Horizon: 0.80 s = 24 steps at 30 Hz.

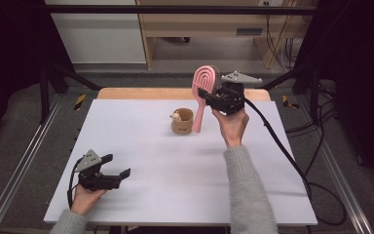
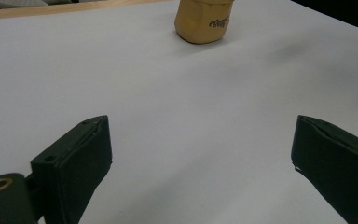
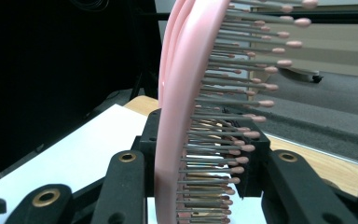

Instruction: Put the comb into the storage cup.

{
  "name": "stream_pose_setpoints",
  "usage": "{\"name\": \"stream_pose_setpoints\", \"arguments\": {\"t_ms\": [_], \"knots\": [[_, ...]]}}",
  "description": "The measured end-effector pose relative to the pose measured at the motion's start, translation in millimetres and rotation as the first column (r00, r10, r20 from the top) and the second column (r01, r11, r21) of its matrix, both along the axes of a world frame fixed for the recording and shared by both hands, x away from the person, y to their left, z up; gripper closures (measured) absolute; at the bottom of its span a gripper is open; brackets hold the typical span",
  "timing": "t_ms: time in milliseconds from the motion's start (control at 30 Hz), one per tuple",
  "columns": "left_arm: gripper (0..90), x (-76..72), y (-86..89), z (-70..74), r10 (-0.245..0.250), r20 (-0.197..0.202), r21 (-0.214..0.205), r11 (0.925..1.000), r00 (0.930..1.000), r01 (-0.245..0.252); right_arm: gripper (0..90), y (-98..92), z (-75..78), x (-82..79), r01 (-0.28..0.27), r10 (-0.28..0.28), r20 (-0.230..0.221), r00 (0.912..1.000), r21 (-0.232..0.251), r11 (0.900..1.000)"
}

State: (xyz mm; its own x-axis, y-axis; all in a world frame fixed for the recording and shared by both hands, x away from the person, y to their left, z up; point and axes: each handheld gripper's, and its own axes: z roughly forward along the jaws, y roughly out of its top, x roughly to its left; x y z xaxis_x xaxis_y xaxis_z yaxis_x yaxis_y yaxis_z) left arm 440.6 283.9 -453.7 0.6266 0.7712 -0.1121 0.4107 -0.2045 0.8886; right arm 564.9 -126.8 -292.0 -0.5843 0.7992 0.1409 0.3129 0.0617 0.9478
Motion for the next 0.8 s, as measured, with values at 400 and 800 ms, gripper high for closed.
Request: {"name": "stream_pose_setpoints", "arguments": {"t_ms": [400, 800], "knots": [[4.9, 0.0, -0.2, 0.0, -0.003, -0.001, 0.0, 1.0, 1.0, 0.003, 63.1, 4.0, 7.4, 12.8, 0.024, -0.024, 0.012, 0.9996, 0.006, 0.9997], [5.0, 0.2, 0.1, -0.1, -0.004, -0.004, 0.0, 1.0, 1.0, 0.004, 63.0, 9.6, 5.9, 23.5, 0.044, -0.044, 0.004, 0.999, 0.004, 0.999]]}}
